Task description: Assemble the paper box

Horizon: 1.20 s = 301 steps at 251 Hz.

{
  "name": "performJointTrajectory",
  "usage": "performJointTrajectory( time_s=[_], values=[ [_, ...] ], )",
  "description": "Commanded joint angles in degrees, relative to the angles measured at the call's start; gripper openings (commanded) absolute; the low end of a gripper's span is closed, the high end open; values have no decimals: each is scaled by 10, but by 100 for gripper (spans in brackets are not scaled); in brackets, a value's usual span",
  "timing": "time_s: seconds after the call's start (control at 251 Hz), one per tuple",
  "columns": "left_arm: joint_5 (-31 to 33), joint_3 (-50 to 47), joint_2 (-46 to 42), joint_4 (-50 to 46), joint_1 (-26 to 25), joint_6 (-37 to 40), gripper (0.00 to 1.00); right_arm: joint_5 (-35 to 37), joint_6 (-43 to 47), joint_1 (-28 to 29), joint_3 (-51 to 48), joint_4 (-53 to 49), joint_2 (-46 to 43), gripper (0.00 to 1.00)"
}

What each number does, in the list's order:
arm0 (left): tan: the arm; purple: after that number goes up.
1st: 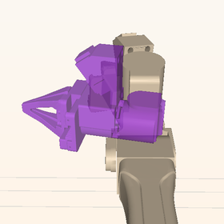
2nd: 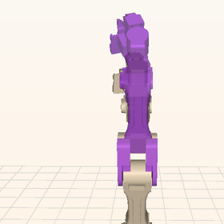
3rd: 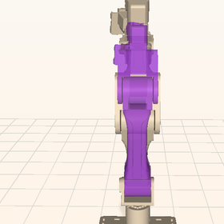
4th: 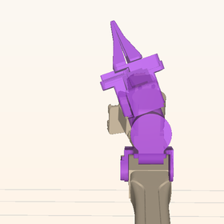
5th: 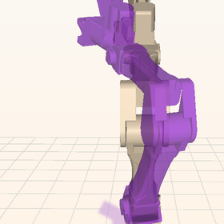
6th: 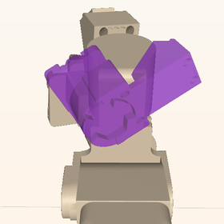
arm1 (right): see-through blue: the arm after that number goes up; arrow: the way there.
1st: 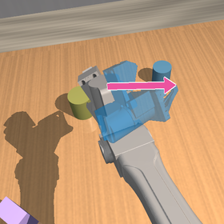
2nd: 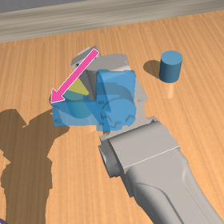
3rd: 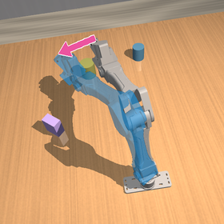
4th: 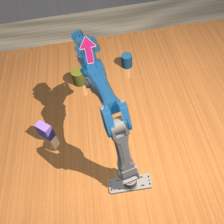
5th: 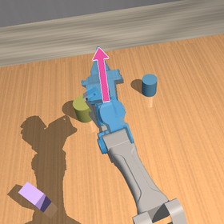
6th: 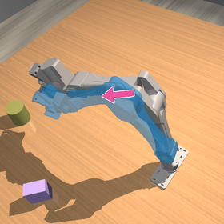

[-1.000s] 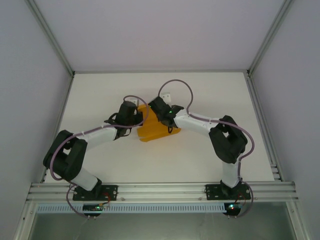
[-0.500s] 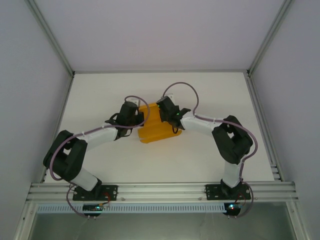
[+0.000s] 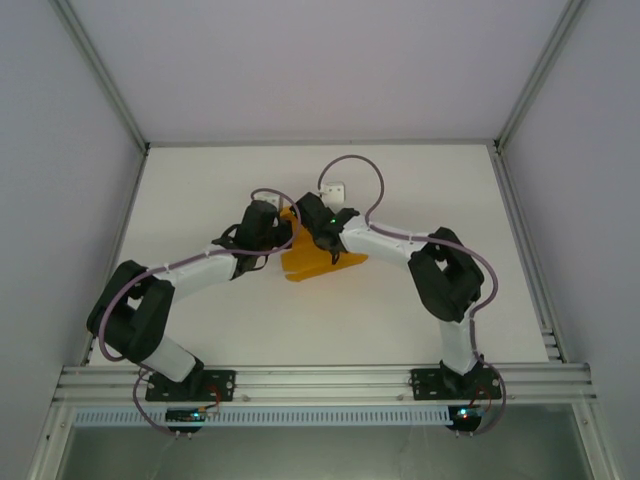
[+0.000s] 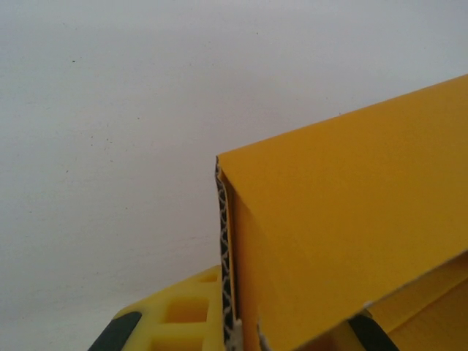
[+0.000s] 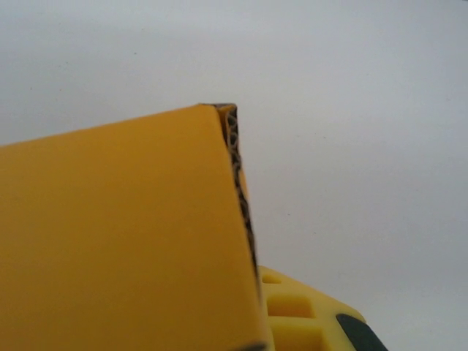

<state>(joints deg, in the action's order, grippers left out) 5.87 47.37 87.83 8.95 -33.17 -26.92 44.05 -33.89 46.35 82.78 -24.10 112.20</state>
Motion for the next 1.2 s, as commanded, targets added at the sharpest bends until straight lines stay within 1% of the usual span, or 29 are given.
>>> performJointTrajectory(
  time_s=[0.0, 0.068, 0.14, 0.192, 0.208, 0.287, 0.339, 0.387, 0.431, 0.479, 0.575, 0.674, 0.758, 0.846, 0.978, 1.038, 1.133, 1.197],
  values=[
    [16, 17, -9, -49, 1, -9, 0, 90, 0, -24, -7, 6, 4, 0],
    [18, 19, -9, -52, 1, -9, 0, 65, 47, -20, -35, 74, -12, 1],
    [18, 19, -11, -53, 2, -8, 0, 2, 102, -19, -74, 147, -38, 9],
    [18, 20, -13, -53, 2, -8, 0, -41, 120, -19, -104, 190, -62, 10],
    [18, 21, -13, -54, 2, -7, 0, -53, 133, -19, -114, 207, -72, 12],
    [19, 20, -17, -57, 1, -6, 0, -106, 208, -19, -162, 283, -107, 27],
    [18, 19, -19, -57, 1, -5, 0, -177, 233, -18, -179, 291, -127, 40],
    [17, 19, -20, -56, 2, -4, 0, -213, 244, -17, -187, 291, -140, 50],
    [16, 20, -21, -56, 2, -3, 0, -256, 264, -17, -191, 285, -151, 65],
    [16, 20, -21, -56, 1, -2, 0, -276, 265, -14, -194, 275, -160, 75],
    [10, 20, -24, -56, 2, 4, 0, -284, 265, -5, -202, 277, -179, 86],
    [8, 16, -32, -56, 2, 10, 0, -275, 265, -2, -210, 270, -202, 92],
    [12, 13, -40, -57, 3, 19, 0, -259, 264, -1, -220, 254, -227, 95],
    [16, 9, -49, -59, 4, 27, 0, -270, 261, -5, -239, 231, -260, 96],
    [18, 4, -54, -62, 6, 33, 0, -326, 276, -22, -281, 211, -333, 95],
    [18, 3, -55, -62, 9, 37, 0, -341, 275, -35, -304, 207, -369, 96],
    [16, -2, -57, -58, 10, 42, 0, -395, 260, -81, -337, 185, -426, 96],
    [13, -3, -58, -56, 12, 45, 0, -464, 253, -122, -362, 186, -457, 94]
  ],
)
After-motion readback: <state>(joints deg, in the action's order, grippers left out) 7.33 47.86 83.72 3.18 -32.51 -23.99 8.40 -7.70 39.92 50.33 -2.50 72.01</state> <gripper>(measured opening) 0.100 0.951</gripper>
